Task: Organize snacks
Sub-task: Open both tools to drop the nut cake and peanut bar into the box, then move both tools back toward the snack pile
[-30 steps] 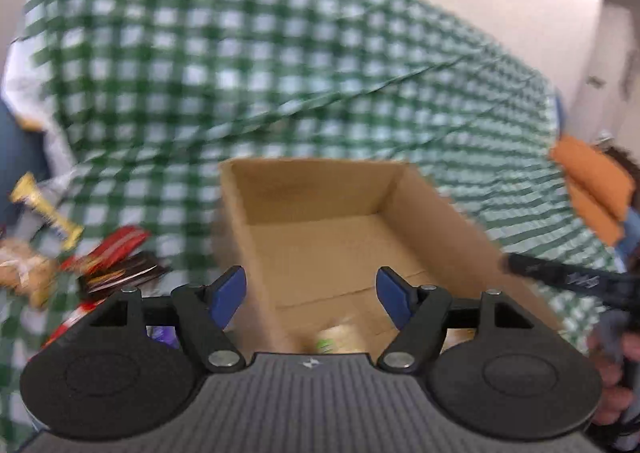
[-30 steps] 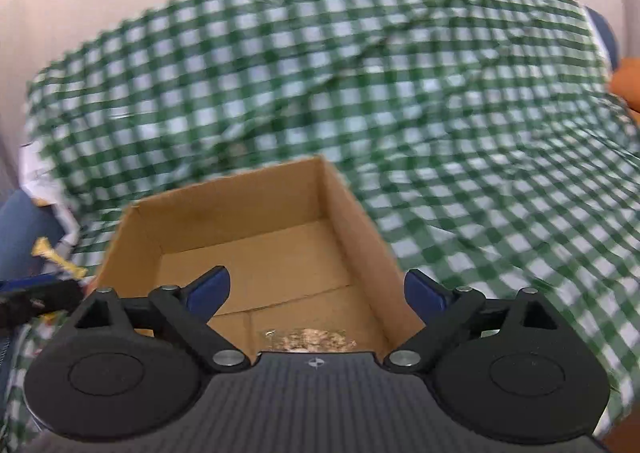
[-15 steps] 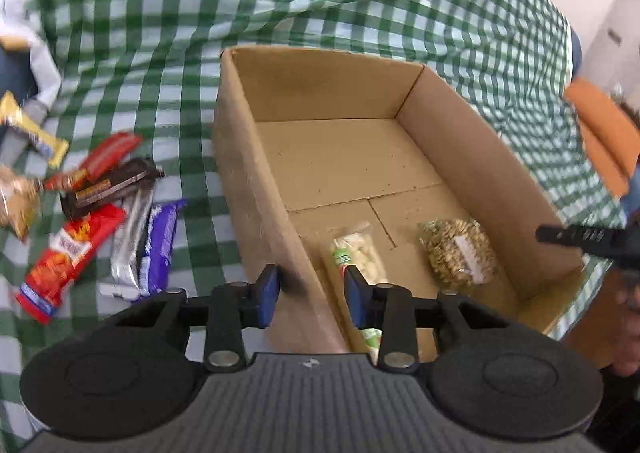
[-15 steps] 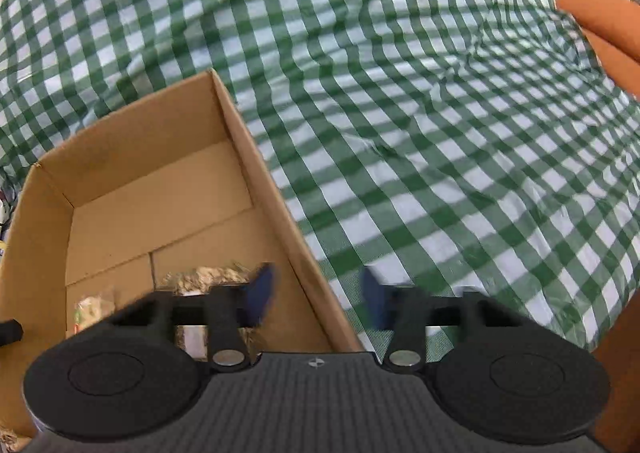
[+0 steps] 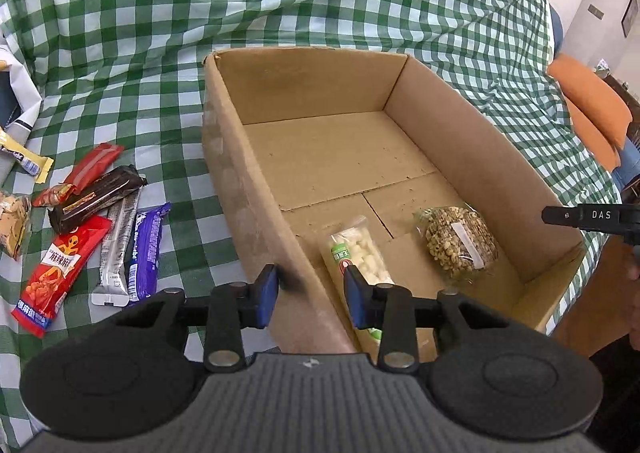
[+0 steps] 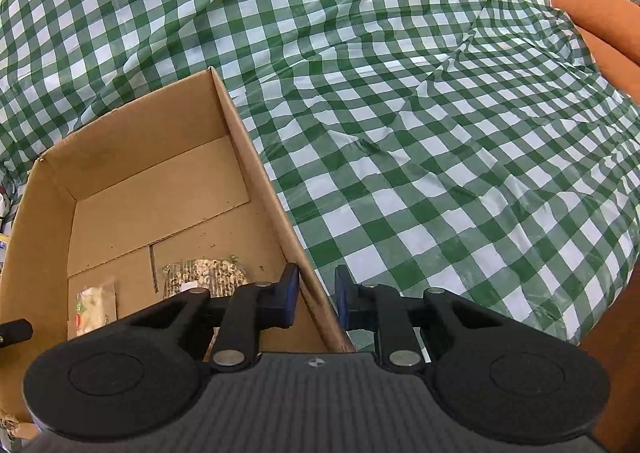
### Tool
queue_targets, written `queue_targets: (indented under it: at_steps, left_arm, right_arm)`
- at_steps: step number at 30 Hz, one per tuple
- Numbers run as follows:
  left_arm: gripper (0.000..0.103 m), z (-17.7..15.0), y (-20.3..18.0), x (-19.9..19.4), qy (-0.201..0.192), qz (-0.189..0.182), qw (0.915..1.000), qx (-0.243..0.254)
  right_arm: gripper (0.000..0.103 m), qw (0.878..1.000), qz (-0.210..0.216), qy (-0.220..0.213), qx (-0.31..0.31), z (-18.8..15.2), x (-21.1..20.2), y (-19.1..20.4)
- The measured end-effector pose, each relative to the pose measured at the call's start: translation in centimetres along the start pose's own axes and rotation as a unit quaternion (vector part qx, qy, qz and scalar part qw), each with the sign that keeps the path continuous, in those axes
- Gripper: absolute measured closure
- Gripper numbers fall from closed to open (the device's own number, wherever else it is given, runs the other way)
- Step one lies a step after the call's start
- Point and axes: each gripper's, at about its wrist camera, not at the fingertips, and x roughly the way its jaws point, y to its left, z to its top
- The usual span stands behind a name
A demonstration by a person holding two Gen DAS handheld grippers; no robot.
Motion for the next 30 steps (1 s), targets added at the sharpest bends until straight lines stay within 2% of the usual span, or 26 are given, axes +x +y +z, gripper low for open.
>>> queue_targets:
  at_steps: [3,5,10,12,14,19,22,24,25,26,27,28,30]
  left_arm:
    - [0.063,0.1,0.0,-0.2,-0.006,0.005,1.0000,0.002]
    - [0.063,0.1,0.2,-0.5,-0.017,0.012,0.9998,0.002]
    - [0.062,-0.1,1.3,-1.8,-0.049,0.016,0.9987,-0.003]
    - [0.064,-0.3,1.2,-2.7,-0.075,0.025,0.9968,0.015]
    - [0.075,-0.4,0.9,-3.9,-0.102,0.045,0.9926,0.048]
    - [0.077,0.4,3.2,-6.2,-0.124,0.062,0.9848,0.105]
    - [0.077,1.0,6.0,-6.2,-0.120,0.099,0.9800,0.124]
    - [0.077,0.6,8.6,-5.3,-0.105,0.123,0.9808,0.109]
    - [0.077,0.0,9.8,-4.8,-0.094,0.131,0.9826,0.092]
    - [0.078,-0.5,11.1,-4.0,-0.063,0.138,0.9857,0.074]
    - [0.079,-0.7,11.9,-3.3,-0.030,0.159,0.9845,0.068]
    - [0.079,-0.9,12.4,-2.9,-0.017,0.181,0.9812,0.065]
    - [0.079,-0.9,13.3,-2.6,-0.006,0.192,0.9800,0.051]
  right_arm:
    - [0.078,1.000,-0.003,-0.009,-0.006,-0.1,-0.4,0.4]
    - [0.066,0.999,0.005,-0.030,-0.009,-0.1,-1.1,0.7]
    - [0.063,0.996,0.032,-0.076,-0.017,0.0,-2.6,2.2]
    - [0.063,0.995,0.041,-0.086,-0.026,0.1,-2.8,3.2]
    - [0.063,0.994,0.050,-0.096,-0.034,0.1,-3.0,4.3]
    - [0.063,0.988,0.086,-0.125,-0.034,-0.1,-3.3,6.9]
    - [0.063,0.983,0.106,-0.142,-0.041,-0.1,-3.4,8.7]
    - [0.063,0.980,0.117,-0.152,-0.051,-0.3,-3.6,10.0]
    - [0.063,0.978,0.124,-0.155,-0.056,-0.3,-3.6,10.6]
    - [0.063,0.977,0.131,-0.157,-0.061,-0.3,-3.5,11.2]
    - [0.063,0.975,0.139,-0.158,-0.066,-0.4,-3.5,11.8]
    - [0.063,0.974,0.147,-0.158,-0.071,-0.4,-3.5,12.4]
    - [0.063,0.970,0.165,-0.162,-0.078,-0.5,-3.6,13.5]
